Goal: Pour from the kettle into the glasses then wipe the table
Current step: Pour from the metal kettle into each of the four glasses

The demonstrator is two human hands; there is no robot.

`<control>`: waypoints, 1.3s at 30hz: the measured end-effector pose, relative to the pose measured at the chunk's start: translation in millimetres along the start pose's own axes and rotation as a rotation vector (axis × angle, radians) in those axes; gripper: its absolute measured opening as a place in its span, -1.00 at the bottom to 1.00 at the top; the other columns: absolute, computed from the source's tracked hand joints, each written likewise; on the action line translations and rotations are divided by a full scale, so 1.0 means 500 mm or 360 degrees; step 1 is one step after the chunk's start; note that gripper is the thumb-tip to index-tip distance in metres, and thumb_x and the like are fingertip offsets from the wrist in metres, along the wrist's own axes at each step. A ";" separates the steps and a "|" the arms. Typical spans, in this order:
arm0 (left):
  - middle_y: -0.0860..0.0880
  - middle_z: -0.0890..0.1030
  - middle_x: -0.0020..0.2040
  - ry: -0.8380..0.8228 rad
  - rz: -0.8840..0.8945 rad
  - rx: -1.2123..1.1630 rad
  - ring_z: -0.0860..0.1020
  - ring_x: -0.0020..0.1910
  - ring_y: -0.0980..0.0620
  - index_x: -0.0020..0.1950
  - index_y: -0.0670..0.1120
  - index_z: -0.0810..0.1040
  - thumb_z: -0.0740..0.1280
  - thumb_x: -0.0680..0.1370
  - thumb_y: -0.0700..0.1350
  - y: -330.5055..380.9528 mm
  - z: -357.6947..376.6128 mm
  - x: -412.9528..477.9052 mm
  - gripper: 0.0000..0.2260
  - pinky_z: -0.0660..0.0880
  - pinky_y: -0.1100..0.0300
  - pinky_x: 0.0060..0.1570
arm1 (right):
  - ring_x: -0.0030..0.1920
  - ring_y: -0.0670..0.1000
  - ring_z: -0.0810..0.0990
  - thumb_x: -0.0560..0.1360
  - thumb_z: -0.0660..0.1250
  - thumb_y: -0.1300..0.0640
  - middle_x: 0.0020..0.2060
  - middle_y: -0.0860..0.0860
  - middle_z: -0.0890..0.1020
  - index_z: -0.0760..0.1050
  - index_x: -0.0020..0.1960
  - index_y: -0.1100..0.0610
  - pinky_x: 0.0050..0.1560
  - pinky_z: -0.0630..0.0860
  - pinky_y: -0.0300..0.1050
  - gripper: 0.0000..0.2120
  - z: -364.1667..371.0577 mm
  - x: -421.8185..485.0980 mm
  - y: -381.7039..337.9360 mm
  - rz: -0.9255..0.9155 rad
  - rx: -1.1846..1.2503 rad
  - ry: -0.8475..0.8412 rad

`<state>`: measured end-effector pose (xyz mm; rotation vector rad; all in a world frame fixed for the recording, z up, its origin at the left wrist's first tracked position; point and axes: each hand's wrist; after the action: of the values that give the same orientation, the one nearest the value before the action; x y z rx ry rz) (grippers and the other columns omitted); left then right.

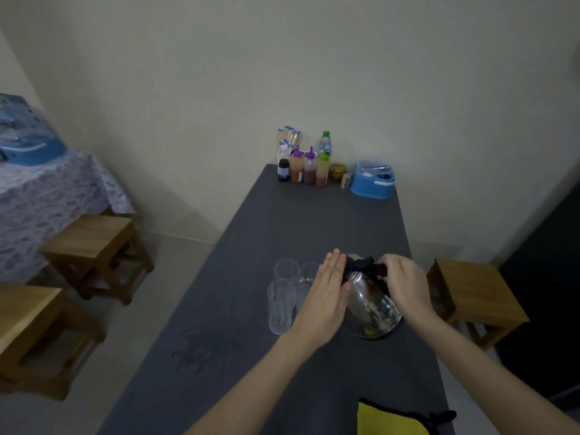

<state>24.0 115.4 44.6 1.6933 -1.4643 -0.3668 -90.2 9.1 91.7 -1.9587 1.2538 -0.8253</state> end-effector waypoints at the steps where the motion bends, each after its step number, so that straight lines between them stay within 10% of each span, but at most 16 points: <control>1: 0.08 -0.08 0.55 0.0006 -0.0020 -0.0014 -0.16 0.51 0.23 0.55 -0.09 -0.04 -0.01 0.67 -0.05 -0.002 -0.003 -0.001 -0.54 -0.17 0.27 0.48 | -0.23 0.07 0.56 0.56 0.10 0.16 -0.28 0.14 0.61 0.57 -0.21 0.26 -0.22 0.43 -0.06 -0.66 0.004 0.003 -0.004 -0.0028 -0.0037 -0.0011; 39: 0.12 -0.10 0.53 0.0102 -0.0129 -0.0202 -0.16 0.50 0.24 0.55 -0.08 -0.08 -0.01 0.68 -0.06 -0.005 -0.018 -0.008 -0.53 -0.18 0.33 0.45 | -0.39 0.09 0.49 0.51 0.09 0.10 -0.45 0.16 0.52 0.43 -0.36 0.27 -0.30 0.43 0.12 -0.64 0.014 0.036 -0.038 -0.0347 -0.0361 -0.0066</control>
<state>30.9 122.7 46.8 1.6507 -1.3012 -0.4362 -68.8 0.1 105.6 -2.3141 1.1654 -0.7699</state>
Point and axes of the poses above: each hand's wrist, its own x-axis towards the middle knuckle, its own z-axis out of the palm, y = z × x
